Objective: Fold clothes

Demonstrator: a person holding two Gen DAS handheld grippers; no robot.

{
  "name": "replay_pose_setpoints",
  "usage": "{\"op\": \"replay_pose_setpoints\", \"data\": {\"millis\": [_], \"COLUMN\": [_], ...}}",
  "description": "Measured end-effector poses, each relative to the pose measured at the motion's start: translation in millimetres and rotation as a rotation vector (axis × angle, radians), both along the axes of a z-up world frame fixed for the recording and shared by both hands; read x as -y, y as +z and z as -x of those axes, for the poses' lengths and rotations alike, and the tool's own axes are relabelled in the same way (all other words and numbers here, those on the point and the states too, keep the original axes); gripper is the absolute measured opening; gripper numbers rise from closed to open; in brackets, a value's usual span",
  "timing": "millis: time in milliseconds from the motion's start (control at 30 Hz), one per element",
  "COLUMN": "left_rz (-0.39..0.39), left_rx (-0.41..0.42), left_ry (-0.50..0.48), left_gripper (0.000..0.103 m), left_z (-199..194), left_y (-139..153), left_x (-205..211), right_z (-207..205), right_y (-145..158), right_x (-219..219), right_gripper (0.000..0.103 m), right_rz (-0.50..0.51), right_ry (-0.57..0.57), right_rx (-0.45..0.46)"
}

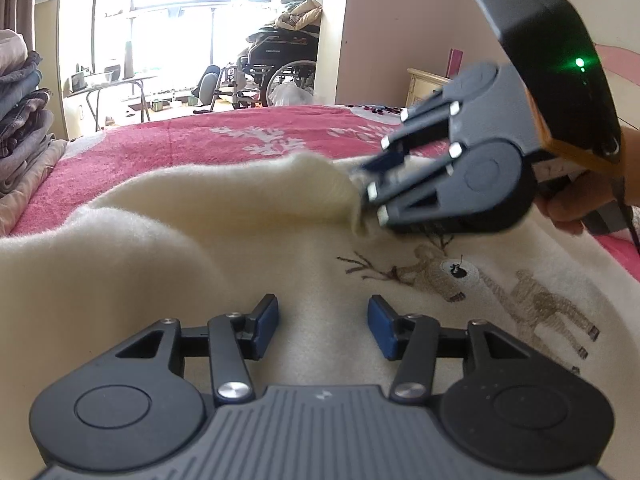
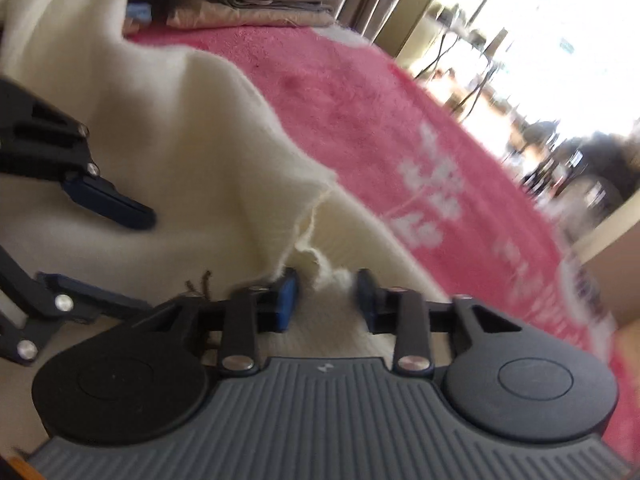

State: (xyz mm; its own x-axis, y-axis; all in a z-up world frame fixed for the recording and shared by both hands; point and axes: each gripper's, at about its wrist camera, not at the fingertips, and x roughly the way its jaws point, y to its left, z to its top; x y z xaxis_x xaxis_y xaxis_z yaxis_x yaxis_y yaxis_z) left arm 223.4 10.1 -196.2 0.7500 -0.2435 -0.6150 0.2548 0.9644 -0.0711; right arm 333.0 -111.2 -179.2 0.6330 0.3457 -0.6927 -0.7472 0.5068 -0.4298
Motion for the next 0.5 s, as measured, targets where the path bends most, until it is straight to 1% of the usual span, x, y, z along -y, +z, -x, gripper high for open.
{"op": "replay_pose_setpoints", "data": {"millis": [33, 67, 167, 233, 267, 367, 433, 467, 500], "left_rz": [0.001, 0.002, 0.002, 0.001, 0.000, -0.008, -0.014, -0.015, -0.016], "left_rx": [0.001, 0.001, 0.001, 0.001, 0.002, 0.002, 0.003, 0.003, 0.003], "left_ry": [0.000, 0.000, -0.001, 0.000, 0.000, 0.000, -0.001, -0.002, -0.002], "left_gripper": [0.052, 0.052, 0.052, 0.052, 0.052, 0.052, 0.052, 0.052, 0.052], "left_z": [0.2, 0.5, 1.6, 1.7, 1.6, 1.9, 2.4, 2.4, 2.5], "left_y": [-0.1, -0.1, -0.2, -0.6, -0.6, -0.5, -0.2, -0.1, -0.1], "left_x": [-0.2, -0.3, -0.3, -0.8, -0.9, -0.6, -0.4, -0.6, -0.9], "right_z": [2.3, 1.5, -17.3, -42.3, -55.3, -93.9, -116.9, -127.8, -137.6], "right_y": [2.9, 8.7, 25.9, 32.4, 33.0, 26.7, 17.1, 13.4, 11.5], "right_x": [-1.9, -1.9, 2.2, 3.6, 4.0, 4.6, 7.4, 11.1, 18.4], "right_gripper": [0.009, 0.009, 0.009, 0.009, 0.009, 0.009, 0.011, 0.013, 0.015], "right_rz": [0.006, -0.005, -0.057, -0.095, -0.118, -0.189, -0.264, -0.315, -0.388], "right_ry": [-0.007, -0.024, -0.096, -0.146, -0.172, -0.248, -0.311, -0.352, -0.405], "right_rx": [0.055, 0.100, 0.176, 0.168, 0.155, 0.073, -0.018, -0.072, -0.139]}}
